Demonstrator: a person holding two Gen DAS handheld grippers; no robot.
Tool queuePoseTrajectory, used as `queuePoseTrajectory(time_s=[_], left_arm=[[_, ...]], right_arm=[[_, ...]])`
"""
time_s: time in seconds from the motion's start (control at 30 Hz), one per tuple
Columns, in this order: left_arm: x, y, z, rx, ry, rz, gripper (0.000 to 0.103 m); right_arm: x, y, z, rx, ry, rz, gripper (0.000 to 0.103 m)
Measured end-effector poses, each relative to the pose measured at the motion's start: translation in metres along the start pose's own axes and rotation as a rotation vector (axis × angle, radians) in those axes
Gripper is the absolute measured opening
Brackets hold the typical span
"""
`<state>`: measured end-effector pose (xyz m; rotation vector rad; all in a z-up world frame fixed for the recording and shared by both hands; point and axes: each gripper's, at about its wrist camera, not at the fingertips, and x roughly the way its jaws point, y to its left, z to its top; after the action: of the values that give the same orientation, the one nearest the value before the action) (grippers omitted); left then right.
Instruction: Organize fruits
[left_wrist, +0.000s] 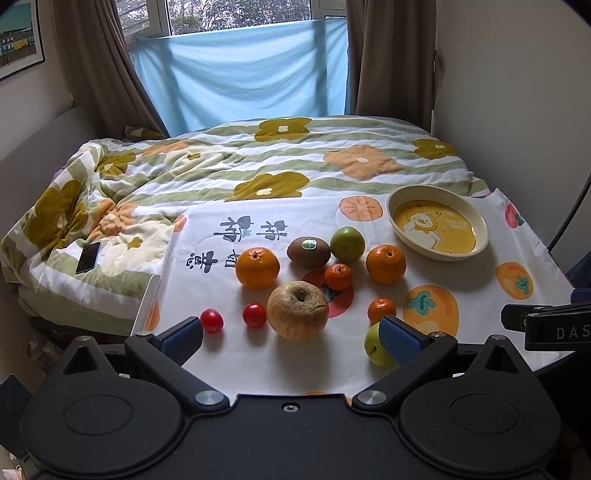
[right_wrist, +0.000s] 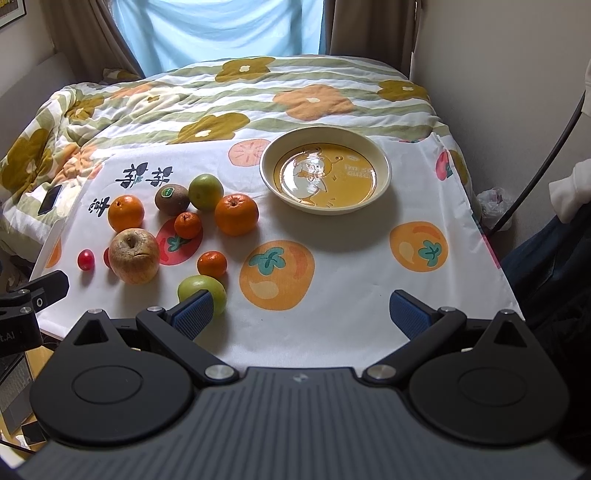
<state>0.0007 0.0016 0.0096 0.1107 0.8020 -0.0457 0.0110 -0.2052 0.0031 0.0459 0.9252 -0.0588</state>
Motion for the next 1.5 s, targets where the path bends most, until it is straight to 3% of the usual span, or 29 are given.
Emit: queuePoseTrajectory(time_s=[1.5], left_arm=[[-0.0022, 0.0048, 0.004, -0.007, -0.012, 0.012, 0.103]], right_arm=[[0.0004, 0.0005, 0.0013, 0.0, -0.005, 0.028, 0.103]])
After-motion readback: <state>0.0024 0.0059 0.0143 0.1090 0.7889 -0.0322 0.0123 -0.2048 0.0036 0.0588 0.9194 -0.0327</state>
